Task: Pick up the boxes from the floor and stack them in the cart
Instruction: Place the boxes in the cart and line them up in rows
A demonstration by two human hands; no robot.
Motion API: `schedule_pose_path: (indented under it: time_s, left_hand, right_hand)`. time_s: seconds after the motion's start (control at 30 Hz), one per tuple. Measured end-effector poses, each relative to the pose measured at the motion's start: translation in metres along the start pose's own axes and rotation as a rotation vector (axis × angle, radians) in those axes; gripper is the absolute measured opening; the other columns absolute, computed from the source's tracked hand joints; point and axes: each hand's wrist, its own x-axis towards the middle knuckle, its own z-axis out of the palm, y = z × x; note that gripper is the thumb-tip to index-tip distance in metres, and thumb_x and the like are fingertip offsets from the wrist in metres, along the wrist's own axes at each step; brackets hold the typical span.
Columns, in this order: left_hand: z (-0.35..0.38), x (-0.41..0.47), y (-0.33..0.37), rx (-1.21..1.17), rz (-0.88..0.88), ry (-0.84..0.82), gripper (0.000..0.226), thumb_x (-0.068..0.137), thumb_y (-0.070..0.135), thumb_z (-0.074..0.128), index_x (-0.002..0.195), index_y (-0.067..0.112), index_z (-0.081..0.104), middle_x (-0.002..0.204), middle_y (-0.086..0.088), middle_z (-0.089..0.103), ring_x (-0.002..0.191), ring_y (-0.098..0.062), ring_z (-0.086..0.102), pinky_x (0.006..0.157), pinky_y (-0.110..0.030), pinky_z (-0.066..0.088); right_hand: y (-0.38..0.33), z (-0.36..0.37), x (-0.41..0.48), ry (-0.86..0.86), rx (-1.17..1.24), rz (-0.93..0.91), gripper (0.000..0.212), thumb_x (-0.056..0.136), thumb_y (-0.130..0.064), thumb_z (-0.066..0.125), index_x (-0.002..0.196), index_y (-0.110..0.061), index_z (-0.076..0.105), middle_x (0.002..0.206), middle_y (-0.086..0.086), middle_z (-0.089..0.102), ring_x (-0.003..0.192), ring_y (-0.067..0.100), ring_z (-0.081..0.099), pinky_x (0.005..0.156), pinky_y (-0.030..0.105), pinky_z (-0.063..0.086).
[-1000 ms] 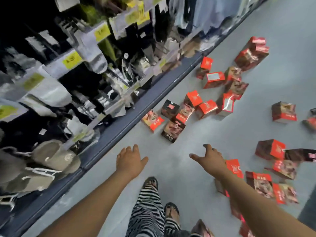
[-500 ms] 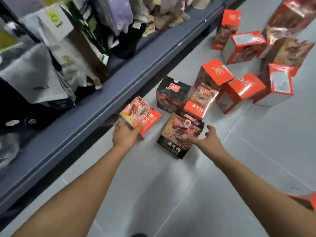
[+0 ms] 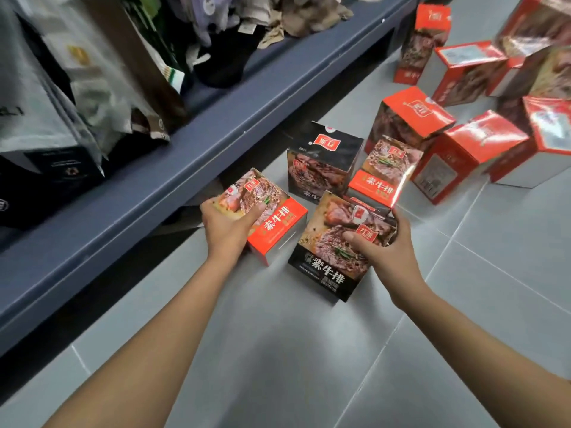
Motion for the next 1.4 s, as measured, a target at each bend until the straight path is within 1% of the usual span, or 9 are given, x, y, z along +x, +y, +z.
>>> schedule_pose_path:
  time_s: [0.13, 0.43, 0.63, 0.77, 0.87, 1.0, 1.1, 1.23, 1.4]
  left_hand:
    - [0.003, -0.025, -0.001, 0.142, 0.089, 0.091, 0.092, 0.055, 0.054, 0.086, 0.122, 0.014, 0.038, 0.125, -0.003, 0.043, 0.119, -0.019, 0.045, 0.101, -0.038, 0.041]
    - [-0.003, -0.068, 0.004, 0.155, 0.357, 0.076, 0.091, 0.057, 0.046, 0.088, 0.124, 0.014, 0.037, 0.126, -0.004, 0.044, 0.118, -0.02, 0.047, 0.101, -0.041, 0.043]
    - [-0.011, -0.085, 0.01, 0.433, 0.871, -0.034, 0.081, 0.064, 0.055, 0.078, 0.118, 0.009, 0.041, 0.133, -0.015, 0.048, 0.127, -0.03, 0.042, 0.108, -0.045, 0.036]
    - [-0.025, -0.095, 0.01, 0.658, 1.064, -0.065, 0.071, 0.071, 0.057, 0.073, 0.121, 0.013, 0.046, 0.135, -0.015, 0.051, 0.124, -0.034, 0.047, 0.107, -0.053, 0.032]
    - [-0.024, -0.106, 0.03, 0.967, 0.981, -0.211, 0.088, 0.069, 0.059, 0.073, 0.142, 0.023, 0.037, 0.145, -0.016, 0.039, 0.129, -0.038, 0.041, 0.109, -0.058, 0.024]
    - [-0.009, -0.116, 0.051, 1.148, 0.77, -0.33, 0.101, 0.075, 0.063, 0.063, 0.15, 0.04, -0.001, 0.157, -0.013, 0.012, 0.141, -0.036, 0.02, 0.115, -0.053, 0.017]
    - [0.003, -0.112, 0.06, 1.139, 0.76, -0.343, 0.102, 0.075, 0.06, 0.064, 0.148, 0.043, -0.004, 0.15, -0.013, 0.024, 0.133, -0.036, 0.031, 0.107, -0.051, 0.031]
    - [0.008, -0.102, 0.065, 1.118, 0.709, -0.355, 0.101, 0.075, 0.06, 0.064, 0.147, 0.046, -0.004, 0.135, -0.011, 0.035, 0.122, -0.033, 0.04, 0.096, -0.046, 0.038]
    - [0.01, -0.09, 0.071, 1.07, 0.613, -0.361, 0.101, 0.074, 0.06, 0.066, 0.147, 0.047, -0.003, 0.131, -0.01, 0.036, 0.119, -0.033, 0.039, 0.096, -0.045, 0.037]
  right_hand:
    - [0.002, 0.001, -0.002, -0.007, 0.009, -0.006, 0.098, 0.061, -0.029, 0.086, 0.142, -0.03, 0.031, 0.126, -0.006, 0.057, 0.108, 0.009, 0.063, 0.09, 0.035, 0.055]
    - [0.01, -0.022, -0.028, 0.082, -0.117, -0.093, 0.105, 0.059, -0.035, 0.087, 0.143, -0.034, 0.026, 0.132, -0.004, 0.052, 0.113, 0.01, 0.058, 0.097, 0.036, 0.05]
    - [0.016, -0.052, -0.052, 0.076, -0.304, -0.256, 0.107, 0.06, -0.024, 0.089, 0.145, -0.025, 0.024, 0.117, -0.034, 0.042, 0.1, -0.027, 0.048, 0.081, -0.004, 0.038]
    - [0.022, -0.06, -0.063, -0.013, -0.353, -0.279, 0.112, 0.055, -0.041, 0.085, 0.145, -0.026, 0.02, 0.126, -0.023, 0.046, 0.112, -0.012, 0.051, 0.098, 0.018, 0.045]
    - [0.028, -0.061, -0.068, -0.072, -0.384, -0.306, 0.114, 0.061, -0.051, 0.084, 0.147, -0.033, 0.012, 0.138, -0.005, 0.044, 0.124, 0.005, 0.051, 0.106, 0.038, 0.045]
    - [0.031, -0.066, -0.071, -0.088, -0.445, -0.326, 0.112, 0.059, -0.063, 0.079, 0.142, -0.057, 0.003, 0.147, -0.006, 0.037, 0.134, 0.011, 0.042, 0.11, 0.034, 0.04]
    - [0.033, -0.065, -0.073, -0.047, -0.454, -0.355, 0.102, 0.064, -0.052, 0.081, 0.141, -0.057, 0.014, 0.141, -0.019, 0.038, 0.131, 0.0, 0.04, 0.106, 0.017, 0.037]
    - [0.037, -0.069, -0.068, -0.003, -0.455, -0.379, 0.095, 0.061, -0.036, 0.09, 0.138, -0.036, 0.036, 0.134, -0.015, 0.047, 0.124, 0.005, 0.05, 0.099, 0.027, 0.049]
    - [0.011, -0.07, -0.05, 0.068, -0.332, -0.189, 0.088, 0.061, -0.013, 0.09, 0.128, -0.042, 0.041, 0.119, -0.022, 0.056, 0.108, 0.005, 0.059, 0.087, 0.032, 0.054]
